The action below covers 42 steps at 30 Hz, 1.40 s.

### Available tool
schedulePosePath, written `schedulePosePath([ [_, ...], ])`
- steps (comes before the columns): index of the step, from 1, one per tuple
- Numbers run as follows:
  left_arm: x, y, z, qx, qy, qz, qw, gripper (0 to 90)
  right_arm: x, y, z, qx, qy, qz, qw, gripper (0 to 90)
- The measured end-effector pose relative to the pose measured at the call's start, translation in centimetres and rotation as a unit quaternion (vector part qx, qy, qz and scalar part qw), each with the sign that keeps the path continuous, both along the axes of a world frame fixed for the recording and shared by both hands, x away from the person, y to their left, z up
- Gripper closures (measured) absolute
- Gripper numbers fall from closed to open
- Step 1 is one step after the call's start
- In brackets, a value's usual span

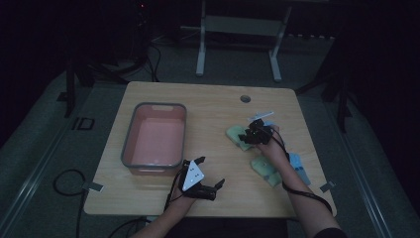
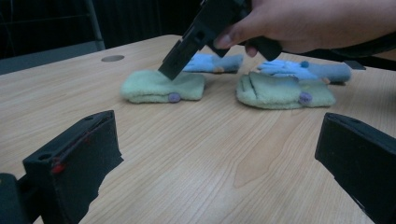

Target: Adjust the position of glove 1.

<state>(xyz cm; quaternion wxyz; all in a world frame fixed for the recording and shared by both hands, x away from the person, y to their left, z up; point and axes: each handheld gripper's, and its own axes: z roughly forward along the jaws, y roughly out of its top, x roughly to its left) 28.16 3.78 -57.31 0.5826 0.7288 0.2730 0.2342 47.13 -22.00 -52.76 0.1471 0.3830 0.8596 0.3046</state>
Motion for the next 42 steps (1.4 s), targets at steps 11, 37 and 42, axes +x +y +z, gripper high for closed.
schedulePosePath([
  [11, 0.0, 0.0, 0.0, 0.001, -0.003, 0.002, 1.0000, 0.0, 1.9, 0.4, -1.4, -0.004, 0.034, -0.009, 0.9994, 55.4],
  [37, -0.1, -0.2, 0.0, 0.002, -0.003, 0.016, 0.9999, 0.0, -2.6, 3.5, 4.2, 0.033, 0.017, -0.106, 0.9937, 83.8],
  [42, -0.1, -0.2, 0.0, 0.005, -0.005, 0.018, 0.9998, 0.0, -5.7, 4.0, 6.3, 0.061, -0.006, -0.137, 0.9887, 83.9],
])
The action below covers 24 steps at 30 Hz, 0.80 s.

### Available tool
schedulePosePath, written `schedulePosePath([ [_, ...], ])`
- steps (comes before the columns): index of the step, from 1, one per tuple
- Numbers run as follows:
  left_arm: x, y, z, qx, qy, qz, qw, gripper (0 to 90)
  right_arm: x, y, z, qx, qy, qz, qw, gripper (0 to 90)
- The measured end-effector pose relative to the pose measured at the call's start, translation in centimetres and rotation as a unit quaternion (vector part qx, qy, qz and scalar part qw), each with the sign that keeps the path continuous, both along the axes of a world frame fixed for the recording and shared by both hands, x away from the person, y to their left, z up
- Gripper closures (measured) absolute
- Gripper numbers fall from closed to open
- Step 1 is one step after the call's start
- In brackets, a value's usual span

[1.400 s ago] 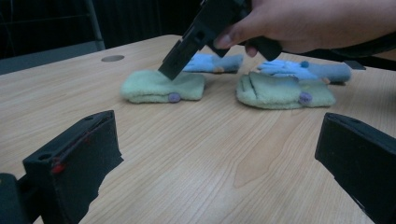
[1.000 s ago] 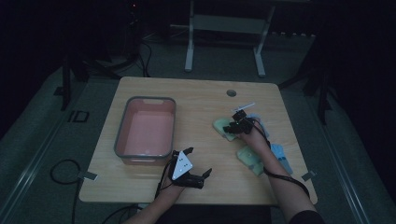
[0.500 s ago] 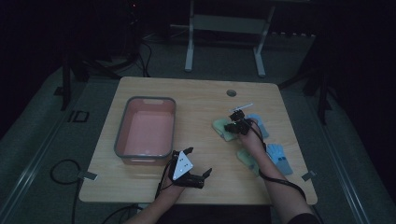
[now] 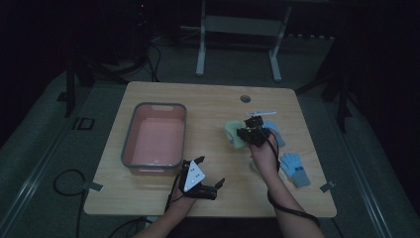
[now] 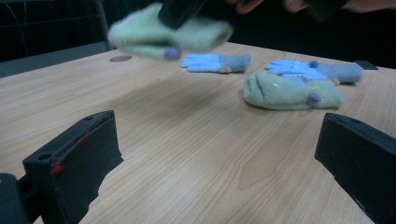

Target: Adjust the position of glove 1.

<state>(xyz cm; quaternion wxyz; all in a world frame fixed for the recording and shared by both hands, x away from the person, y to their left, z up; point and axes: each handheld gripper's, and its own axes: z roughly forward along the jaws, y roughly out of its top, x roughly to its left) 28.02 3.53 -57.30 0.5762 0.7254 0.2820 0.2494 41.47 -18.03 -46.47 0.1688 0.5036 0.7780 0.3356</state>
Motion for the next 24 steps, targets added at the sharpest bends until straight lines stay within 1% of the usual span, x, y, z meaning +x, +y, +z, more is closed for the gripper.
schedulePosePath([
  [2, 0.0, 0.0, 0.0, 0.000, -0.002, 0.002, 1.0000, 0.0, -1.0, 0.1, 0.7, 0.005, -0.010, -0.014, 0.9998, 83.9],
  [4, -0.1, 0.0, 0.0, 0.002, -0.003, 0.003, 1.0000, 0.0, -2.1, 0.0, 1.1, 0.023, -0.019, -0.035, 0.9989, 83.9],
  [5, -0.1, 0.0, 0.0, 0.002, -0.003, 0.004, 1.0000, 0.0, -2.6, 0.0, 1.0, 0.029, -0.018, -0.040, 0.9986, 83.9],
  [7, -0.1, -0.1, 0.0, 0.002, -0.004, 0.005, 1.0000, 0.0, -3.6, -0.1, 0.5, 0.040, -0.012, -0.052, 0.9977, 83.9],
  [8, -0.1, 0.0, 0.0, 0.002, -0.004, 0.005, 1.0000, 0.0, -4.0, -0.2, 0.1, 0.039, -0.011, -0.057, 0.9976, 83.9],
  [9, -0.1, -0.1, 0.0, 0.001, -0.004, 0.005, 1.0000, 0.0, -4.3, -0.1, -0.3, 0.040, -0.006, -0.059, 0.9974, 83.9],
  [10, -0.1, 0.0, 0.0, 0.002, -0.004, 0.004, 1.0000, 0.0, -4.5, -0.1, -0.8, 0.047, 0.002, -0.063, 0.9969, 83.9],
  [11, -0.1, -0.1, 0.0, 0.003, -0.004, 0.004, 1.0000, 0.0, -4.7, 0.0, -1.3, 0.050, 0.006, -0.070, 0.9963, 83.9],
  [12, -0.1, -0.1, 0.0, 0.004, -0.005, 0.004, 1.0000, 0.0, -4.8, 0.2, -1.8, 0.048, 0.008, -0.074, 0.9961, 83.9],
  [13, -0.1, -0.1, 0.0, 0.002, -0.006, 0.005, 1.0000, 0.0, -4.9, 0.3, -2.3, 0.054, 0.012, -0.078, 0.9954, 83.9],
  [15, -0.2, -0.1, 0.0, 0.003, -0.008, 0.006, 0.9999, 0.0, -4.8, 0.8, -3.4, 0.045, 0.016, -0.083, 0.9954, 83.9],
  [16, -0.2, -0.1, 0.0, 0.003, -0.008, 0.006, 0.9999, 0.0, -4.8, 0.8, -3.4, 0.045, 0.016, -0.083, 0.9954, 83.9],
  [17, -0.2, -0.1, 0.0, 0.003, -0.008, 0.006, 0.9999, 0.0, -4.7, 1.0, -3.9, 0.049, 0.022, -0.088, 0.9947, 83.9],
  [18, -0.2, -0.1, 0.0, 0.002, -0.008, 0.007, 0.9999, 0.0, -4.4, 1.3, -4.9, 0.049, 0.024, -0.102, 0.9932, 83.8],
  [19, -0.2, 0.0, 0.0, 0.001, -0.008, 0.007, 0.9999, 0.0, -4.3, 1.4, -5.2, 0.052, 0.026, -0.109, 0.9923, 83.8],
  [20, -0.2, 0.0, 0.0, 0.000, -0.008, 0.007, 0.9999, 0.0, -4.3, 1.4, -5.2, 0.052, 0.026, -0.109, 0.9923, 83.8],
  [21, -0.2, 0.0, 0.0, -0.001, -0.008, 0.007, 0.9999, 0.0, -4.3, 1.5, -5.5, 0.058, 0.020, -0.123, 0.9905, 83.6],
  [22, -0.2, 0.0, 0.0, -0.001, -0.008, 0.007, 0.9999, 0.0, -4.3, 1.5, -5.5, 0.058, 0.020, -0.123, 0.9905, 83.6],
  [24, -0.2, 0.0, 0.0, 0.000, -0.009, 0.005, 0.9999, 0.0, -4.3, 1.9, -6.1, 0.059, 0.022, -0.132, 0.9893, 82.6],
])
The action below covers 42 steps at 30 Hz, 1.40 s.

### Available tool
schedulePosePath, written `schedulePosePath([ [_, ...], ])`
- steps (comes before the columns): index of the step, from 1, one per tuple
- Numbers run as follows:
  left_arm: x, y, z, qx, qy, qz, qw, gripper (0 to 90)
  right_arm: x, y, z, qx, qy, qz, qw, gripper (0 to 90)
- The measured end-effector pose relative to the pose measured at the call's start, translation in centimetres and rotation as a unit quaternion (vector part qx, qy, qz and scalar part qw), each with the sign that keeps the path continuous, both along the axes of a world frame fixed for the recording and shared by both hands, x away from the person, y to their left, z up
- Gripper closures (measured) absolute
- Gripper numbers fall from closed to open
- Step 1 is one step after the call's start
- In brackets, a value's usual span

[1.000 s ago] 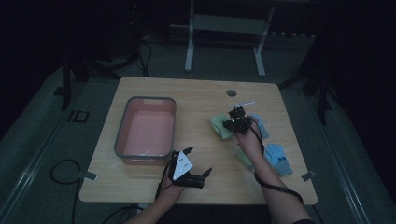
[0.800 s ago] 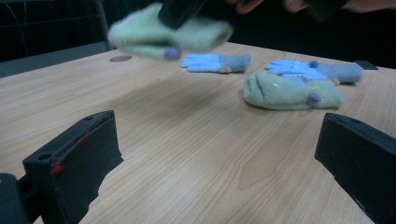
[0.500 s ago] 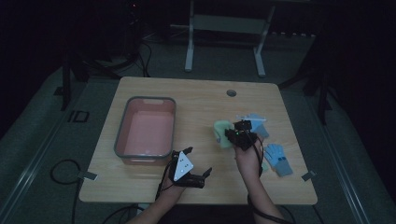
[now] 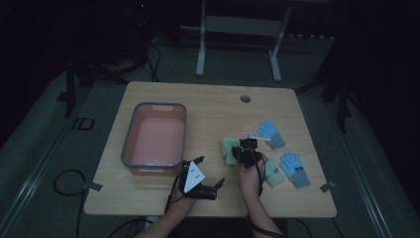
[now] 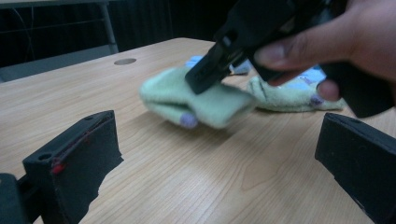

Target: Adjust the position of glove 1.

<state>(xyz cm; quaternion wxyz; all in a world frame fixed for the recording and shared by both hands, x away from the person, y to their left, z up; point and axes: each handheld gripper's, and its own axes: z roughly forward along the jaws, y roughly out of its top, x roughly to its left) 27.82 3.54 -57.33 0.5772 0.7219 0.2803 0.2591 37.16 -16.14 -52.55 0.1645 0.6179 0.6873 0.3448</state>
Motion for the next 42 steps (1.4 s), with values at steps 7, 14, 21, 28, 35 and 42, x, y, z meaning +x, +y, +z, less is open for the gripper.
schedulePosePath([
  [7, 0.0, 0.0, 0.0, 0.001, 0.001, -0.004, 1.0000, 0.0, 0.3, 1.6, -2.1, -0.015, 0.014, 0.016, 0.9997, 66.1],
  [14, 0.1, -0.1, 0.0, 0.002, 0.003, -0.009, 1.0000, 0.0, 0.5, 0.4, -0.1, -0.020, -0.004, 0.055, 0.9983, 50.0],
  [21, 0.1, -0.1, 0.0, 0.003, 0.004, -0.010, 0.9999, 0.0, 1.1, -1.9, 2.1, -0.034, -0.021, 0.126, 0.9912, 49.9],
  [28, 0.1, -0.1, 0.0, 0.003, 0.003, -0.010, 0.9999, 0.0, 1.8, -4.3, 2.9, -0.052, -0.041, 0.233, 0.9703, 55.1],
  [35, 0.1, -0.1, 0.0, 0.003, 0.002, -0.011, 0.9999, 0.0, 2.1, -5.2, 2.3, -0.106, -0.051, 0.351, 0.9288, 61.2],
  [42, 0.1, -0.2, 0.0, 0.006, 0.004, -0.013, 0.9999, 0.0, 3.4, -4.5, 1.7, -0.140, -0.049, 0.410, 0.8999, 63.4],
])
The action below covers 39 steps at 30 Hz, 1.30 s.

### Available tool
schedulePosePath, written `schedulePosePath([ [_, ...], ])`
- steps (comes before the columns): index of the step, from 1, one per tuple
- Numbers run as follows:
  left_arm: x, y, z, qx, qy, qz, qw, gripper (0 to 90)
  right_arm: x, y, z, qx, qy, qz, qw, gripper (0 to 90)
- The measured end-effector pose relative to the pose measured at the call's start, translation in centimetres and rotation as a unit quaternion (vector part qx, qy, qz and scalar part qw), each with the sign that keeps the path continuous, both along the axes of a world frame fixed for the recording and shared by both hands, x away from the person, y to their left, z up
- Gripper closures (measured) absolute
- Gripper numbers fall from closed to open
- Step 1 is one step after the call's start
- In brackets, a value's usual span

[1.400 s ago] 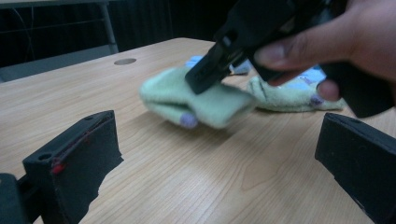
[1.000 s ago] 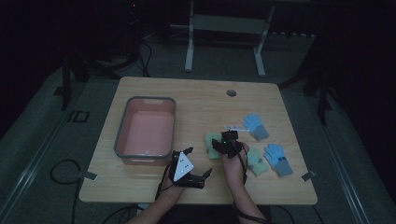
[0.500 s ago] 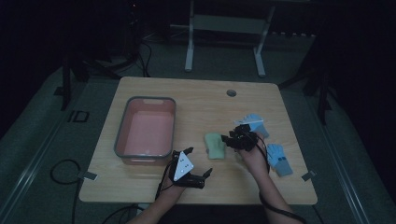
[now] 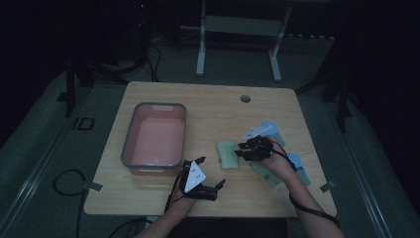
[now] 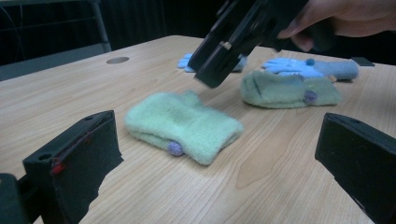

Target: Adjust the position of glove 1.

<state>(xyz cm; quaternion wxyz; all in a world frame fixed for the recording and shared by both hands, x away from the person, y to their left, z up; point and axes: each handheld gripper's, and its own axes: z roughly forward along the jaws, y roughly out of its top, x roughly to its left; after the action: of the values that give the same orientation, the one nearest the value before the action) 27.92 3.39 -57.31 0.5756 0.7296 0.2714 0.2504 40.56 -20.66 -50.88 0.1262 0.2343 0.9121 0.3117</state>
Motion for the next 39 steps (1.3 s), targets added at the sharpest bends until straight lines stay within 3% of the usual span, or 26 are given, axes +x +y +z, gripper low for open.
schedulePosePath([
  [2, 0.0, 0.0, 0.0, 0.000, -0.001, 0.000, 1.0000, 0.0, 0.8, 0.7, -0.4, 0.008, 0.027, -0.004, 0.9996, 61.6],
  [5, 0.0, 0.0, 0.0, -0.001, 0.001, 0.001, 1.0000, 0.0, 1.1, 1.7, -1.4, 0.012, 0.049, -0.029, 0.9983, 57.5],
  [7, 0.0, 0.0, 0.0, -0.001, 0.000, 0.000, 1.0000, 0.0, 1.1, 2.5, -2.5, -0.007, 0.049, -0.042, 0.9979, 57.9],
  [8, 0.0, 0.0, 0.0, 0.000, -0.001, 0.000, 1.0000, 0.0, 1.0, 2.8, -3.1, -0.016, 0.048, -0.052, 0.9974, 61.4],
  [10, 0.0, 0.0, 0.0, 0.003, -0.001, 0.000, 1.0000, 0.0, 0.7, 3.0, -3.3, -0.004, 0.047, -0.078, 0.9959, 77.7],
  [12, 0.0, 0.0, 0.0, 0.002, 0.000, 0.000, 1.0000, 0.0, 0.5, 3.1, -3.2, -0.006, 0.046, -0.088, 0.9950, 81.8],
  [13, 0.0, 0.0, 0.0, 0.000, 0.000, 0.000, 1.0000, 0.0, 0.1, 3.5, -3.1, -0.002, 0.044, -0.120, 0.9917, 85.0],
  [17, 0.0, 0.0, 0.0, 0.002, -0.001, 0.000, 1.0000, 0.0, -0.9, 3.0, -1.8, 0.041, 0.043, -0.168, 0.9840, 85.5],
  [21, 0.0, 0.0, 0.0, 0.001, -0.001, 0.000, 1.0000, 0.0, -1.9, 2.3, -0.8, 0.037, 0.036, -0.199, 0.9787, 85.3],
  [25, 0.0, 0.0, 0.0, -0.001, 0.001, -0.002, 1.0000, 0.0, -1.7, 1.5, -1.9, 0.018, 0.048, -0.213, 0.9756, 80.5],
  [26, 0.0, 0.0, 0.0, 0.000, 0.001, -0.001, 1.0000, 0.0, -1.5, 1.4, -2.6, 0.008, 0.056, -0.211, 0.9758, 76.1],
  [29, 0.0, 0.0, 0.0, -0.001, 0.001, -0.001, 1.0000, 0.0, -1.3, 1.0, -3.0, 0.018, 0.058, -0.208, 0.9764, 71.1],
  [34, 0.0, 0.0, 0.0, 0.000, 0.000, -0.002, 1.0000, 0.0, -1.4, 0.3, -1.8, 0.013, 0.043, -0.159, 0.9862, 68.3],
  [36, 0.0, 0.0, 0.0, 0.000, -0.001, -0.002, 1.0000, 0.0, -1.7, -0.6, -0.9, 0.023, 0.035, -0.133, 0.9902, 67.5],
  [39, 0.0, 0.0, 0.0, 0.004, -0.001, -0.002, 1.0000, 0.0, -2.1, -2.3, 0.6, 0.020, 0.026, -0.116, 0.9927, 68.3],
])
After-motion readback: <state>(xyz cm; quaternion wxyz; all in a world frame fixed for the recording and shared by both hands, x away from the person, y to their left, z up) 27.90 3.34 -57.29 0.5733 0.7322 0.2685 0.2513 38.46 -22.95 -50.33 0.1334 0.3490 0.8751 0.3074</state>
